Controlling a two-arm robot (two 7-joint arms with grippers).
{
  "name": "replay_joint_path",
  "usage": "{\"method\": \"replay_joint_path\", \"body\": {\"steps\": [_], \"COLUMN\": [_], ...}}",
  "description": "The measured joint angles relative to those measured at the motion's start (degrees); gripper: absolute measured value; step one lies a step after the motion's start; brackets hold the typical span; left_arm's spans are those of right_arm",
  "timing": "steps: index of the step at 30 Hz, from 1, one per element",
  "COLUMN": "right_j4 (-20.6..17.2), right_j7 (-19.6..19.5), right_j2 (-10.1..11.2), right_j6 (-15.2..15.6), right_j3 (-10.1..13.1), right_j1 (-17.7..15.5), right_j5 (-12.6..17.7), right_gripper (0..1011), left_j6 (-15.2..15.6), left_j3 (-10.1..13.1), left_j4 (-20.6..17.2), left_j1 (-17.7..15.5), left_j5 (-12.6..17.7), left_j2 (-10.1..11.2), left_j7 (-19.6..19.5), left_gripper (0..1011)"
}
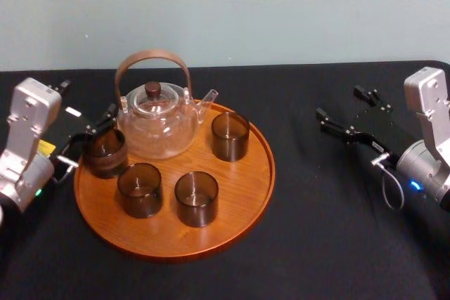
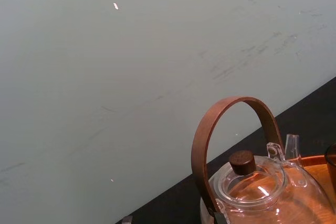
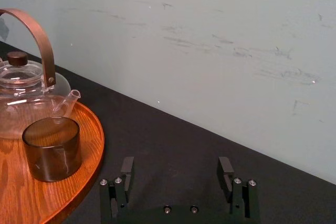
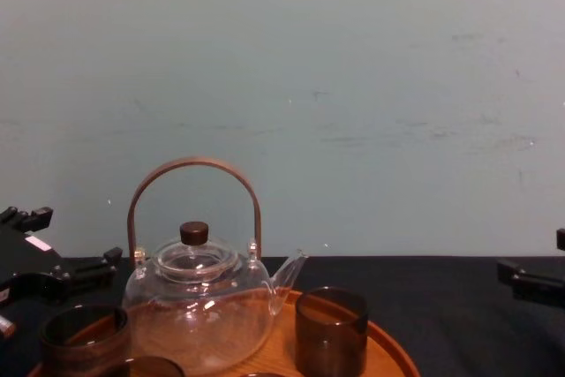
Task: Pick up the glass from the table and place it on the tray.
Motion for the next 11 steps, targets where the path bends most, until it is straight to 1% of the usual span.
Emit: {"method": "replay_joint_path", "body": {"steps": [11], "right_j4": [-0.1], "right_j7": [0.1], "right_j2": [0.1], "right_j6": [-0.1], "right_j3": [0.0], "right_j1": [0.0], "right_j5": [0.1], "right_gripper": [1002], "left_j6": [0.0], "left_j3": [0.0], "left_j4": [0.0], "left_j1": [0.0], "left_j5": [0.0], "left_j2": [0.0], "left_j7": [0.0], "left_gripper": [1001]}}
